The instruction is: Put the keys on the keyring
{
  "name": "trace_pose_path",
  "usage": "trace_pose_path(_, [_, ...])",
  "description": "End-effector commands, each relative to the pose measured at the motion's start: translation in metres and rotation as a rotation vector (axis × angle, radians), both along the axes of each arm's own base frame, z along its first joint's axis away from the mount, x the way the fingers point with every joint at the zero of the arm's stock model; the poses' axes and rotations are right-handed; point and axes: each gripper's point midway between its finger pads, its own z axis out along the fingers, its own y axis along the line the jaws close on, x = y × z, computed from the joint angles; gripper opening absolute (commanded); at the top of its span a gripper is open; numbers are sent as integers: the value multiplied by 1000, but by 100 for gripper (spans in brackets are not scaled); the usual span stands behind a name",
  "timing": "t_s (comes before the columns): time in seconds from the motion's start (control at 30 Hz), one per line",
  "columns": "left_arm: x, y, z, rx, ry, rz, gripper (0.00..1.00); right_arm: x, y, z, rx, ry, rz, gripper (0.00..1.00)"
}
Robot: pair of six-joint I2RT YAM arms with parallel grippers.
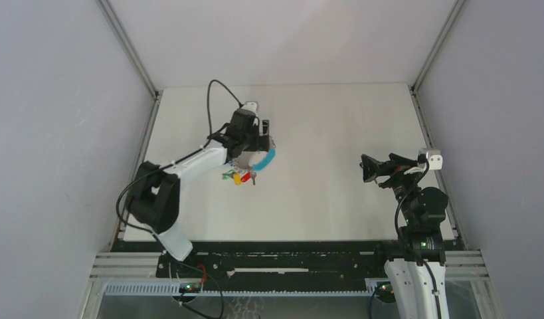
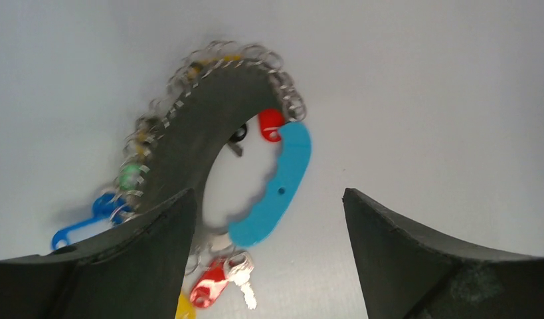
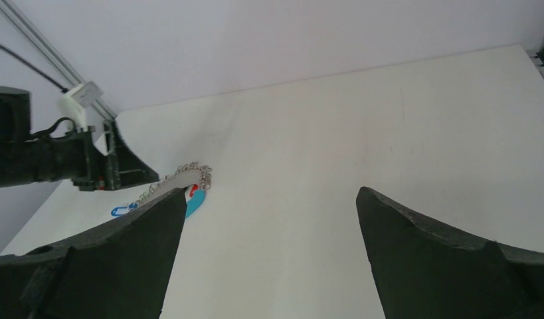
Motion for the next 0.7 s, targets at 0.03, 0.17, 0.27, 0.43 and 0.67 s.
trace_pose_path(0.03, [26, -43, 4, 66, -8, -121, 81, 1, -1, 6, -6, -30, -8, 100])
trace_pose_path(0.17, [30, -60, -25, 59, 63, -167, 75, 0, -2, 5, -7, -29, -13, 100])
trace_pose_path(0.27, [30, -63, -44, 77, 117, -178, 72, 0, -1, 5, -6, -28, -11, 100])
trace_pose_path(0.43, [24, -65, -68, 93, 188, -190, 68, 0, -1, 5, -7, -30, -8, 100])
trace_pose_path(0.67, [-7, -65, -93, 176, 266, -256, 55, 0, 0, 4, -5, -32, -3, 100])
